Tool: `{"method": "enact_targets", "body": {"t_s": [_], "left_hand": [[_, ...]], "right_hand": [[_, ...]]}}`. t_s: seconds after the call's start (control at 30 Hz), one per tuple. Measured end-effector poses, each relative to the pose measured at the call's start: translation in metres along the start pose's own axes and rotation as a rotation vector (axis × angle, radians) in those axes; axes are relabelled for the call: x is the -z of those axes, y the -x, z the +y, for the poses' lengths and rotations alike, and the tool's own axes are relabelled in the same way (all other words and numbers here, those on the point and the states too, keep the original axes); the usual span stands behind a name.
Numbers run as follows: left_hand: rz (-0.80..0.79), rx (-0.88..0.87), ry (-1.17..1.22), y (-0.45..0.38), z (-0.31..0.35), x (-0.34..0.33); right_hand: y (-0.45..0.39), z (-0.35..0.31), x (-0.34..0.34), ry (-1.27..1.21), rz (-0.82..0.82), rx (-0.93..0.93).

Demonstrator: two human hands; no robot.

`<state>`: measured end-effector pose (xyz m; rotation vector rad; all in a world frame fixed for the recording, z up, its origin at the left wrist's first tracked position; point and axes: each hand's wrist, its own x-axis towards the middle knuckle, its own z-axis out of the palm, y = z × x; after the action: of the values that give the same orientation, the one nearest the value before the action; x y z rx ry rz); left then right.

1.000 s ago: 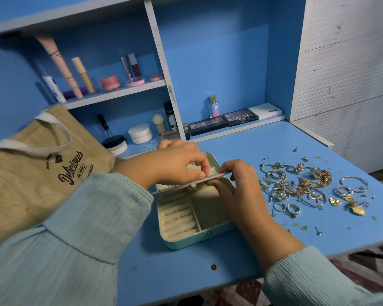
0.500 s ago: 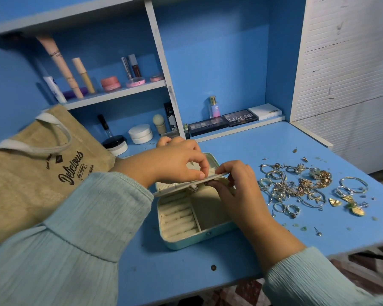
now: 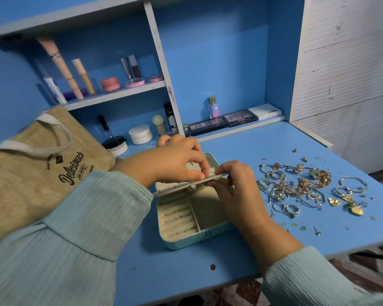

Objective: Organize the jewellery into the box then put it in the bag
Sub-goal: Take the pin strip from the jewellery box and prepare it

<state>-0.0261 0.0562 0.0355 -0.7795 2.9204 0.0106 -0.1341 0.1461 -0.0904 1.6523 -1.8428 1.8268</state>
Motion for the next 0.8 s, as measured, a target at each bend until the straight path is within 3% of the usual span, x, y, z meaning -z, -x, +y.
{"method": "enact_targets", "body": {"t_s": [0.8], "left_hand": [[-0.114,0.015,-0.029,-0.0039,0.0056,0.0043]], "right_hand": [[-0.0005,-0.0038,0.0031,0.002,-0.008,-0.004]]}}
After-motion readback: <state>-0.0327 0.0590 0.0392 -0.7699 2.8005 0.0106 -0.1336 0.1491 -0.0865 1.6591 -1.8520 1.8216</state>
